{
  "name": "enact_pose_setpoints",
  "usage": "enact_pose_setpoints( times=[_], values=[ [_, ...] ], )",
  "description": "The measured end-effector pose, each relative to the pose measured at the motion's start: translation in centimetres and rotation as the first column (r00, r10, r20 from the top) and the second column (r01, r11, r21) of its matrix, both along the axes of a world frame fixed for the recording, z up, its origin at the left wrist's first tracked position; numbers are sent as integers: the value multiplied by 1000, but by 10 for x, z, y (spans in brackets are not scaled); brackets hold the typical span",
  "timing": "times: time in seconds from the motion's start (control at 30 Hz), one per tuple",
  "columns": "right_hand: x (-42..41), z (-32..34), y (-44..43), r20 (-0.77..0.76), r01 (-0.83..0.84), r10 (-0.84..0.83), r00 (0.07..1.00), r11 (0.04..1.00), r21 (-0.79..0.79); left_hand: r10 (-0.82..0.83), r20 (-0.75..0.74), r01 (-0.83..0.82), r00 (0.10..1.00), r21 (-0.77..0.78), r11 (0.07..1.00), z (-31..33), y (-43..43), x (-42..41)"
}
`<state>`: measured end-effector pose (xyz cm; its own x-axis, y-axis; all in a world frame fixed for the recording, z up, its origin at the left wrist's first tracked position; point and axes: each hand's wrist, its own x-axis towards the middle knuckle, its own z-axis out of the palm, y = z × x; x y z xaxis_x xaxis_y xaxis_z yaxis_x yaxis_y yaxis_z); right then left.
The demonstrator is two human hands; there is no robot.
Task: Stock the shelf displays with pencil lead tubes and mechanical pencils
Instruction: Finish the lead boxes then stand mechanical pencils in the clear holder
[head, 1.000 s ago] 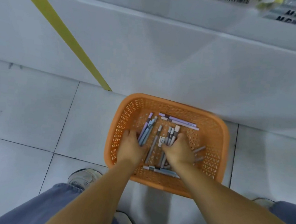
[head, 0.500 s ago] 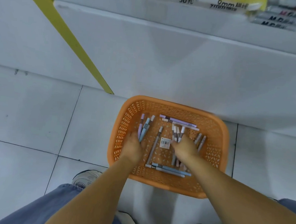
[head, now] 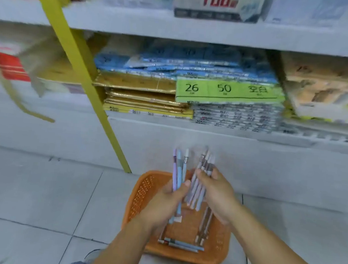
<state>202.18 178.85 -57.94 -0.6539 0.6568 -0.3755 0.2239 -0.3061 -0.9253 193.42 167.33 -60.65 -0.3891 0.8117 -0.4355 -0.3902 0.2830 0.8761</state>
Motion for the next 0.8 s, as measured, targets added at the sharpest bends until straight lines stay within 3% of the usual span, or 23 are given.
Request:
enact_pose_setpoints(
  times=[0.1,0.23,0.37,0.5,0.6,0.73,0.8],
  values=[
    [12,64,-5,-56,-27,37,998,984,176,-75,-135,94,988,146,985,67,12,15],
    [36,140,9,-56,-94,129,990,905,415,-52,-333,124,942,198,972,140,21,26],
    [57,203,28,-84,-136,206,975,850,509,29,-431,78,902,228,970,198,30,33],
    [70,261,52,-340,72,66,938,923,379,112,-487,33,866,279,960,245,45,37],
    [72,300,67,-399,130,70,914,882,453,157,-514,26,843,331,943,276,59,37],
    [74,354,92,-538,344,17,843,752,563,298,-481,-71,825,434,898,314,77,25],
    [75,382,108,-602,485,0,798,594,642,360,-465,-126,809,461,878,327,84,12]
  ],
)
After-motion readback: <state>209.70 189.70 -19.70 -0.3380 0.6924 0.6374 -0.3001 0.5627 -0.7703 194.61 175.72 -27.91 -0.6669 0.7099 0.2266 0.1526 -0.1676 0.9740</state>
